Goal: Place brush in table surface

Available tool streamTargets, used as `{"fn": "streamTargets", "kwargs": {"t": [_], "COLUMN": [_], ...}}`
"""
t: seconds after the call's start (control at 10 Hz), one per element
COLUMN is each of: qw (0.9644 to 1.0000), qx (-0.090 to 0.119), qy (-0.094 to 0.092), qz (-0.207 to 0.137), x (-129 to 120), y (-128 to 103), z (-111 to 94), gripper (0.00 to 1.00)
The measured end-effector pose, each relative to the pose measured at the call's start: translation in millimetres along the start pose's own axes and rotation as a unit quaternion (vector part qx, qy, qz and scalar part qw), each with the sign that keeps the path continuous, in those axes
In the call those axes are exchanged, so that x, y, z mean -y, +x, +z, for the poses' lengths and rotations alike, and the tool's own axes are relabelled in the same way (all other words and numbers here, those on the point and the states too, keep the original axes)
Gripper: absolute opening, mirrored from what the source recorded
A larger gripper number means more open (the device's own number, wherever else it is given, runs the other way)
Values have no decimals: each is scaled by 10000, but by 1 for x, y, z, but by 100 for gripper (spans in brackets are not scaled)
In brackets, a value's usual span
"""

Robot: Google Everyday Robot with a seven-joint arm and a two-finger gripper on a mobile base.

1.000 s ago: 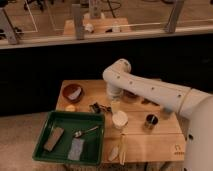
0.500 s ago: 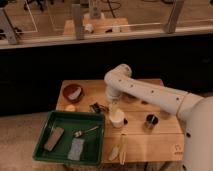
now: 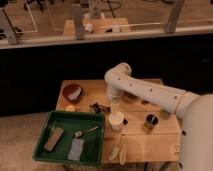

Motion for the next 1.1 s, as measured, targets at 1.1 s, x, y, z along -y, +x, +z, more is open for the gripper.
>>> {"fn": "streamTargets", "kwargs": {"t": [1.1], "qw": [9984], "qx": [529], "qy": [219], "qz": [31], "x": [24], "y": [-15], "z": [38], "gripper": [80]}}
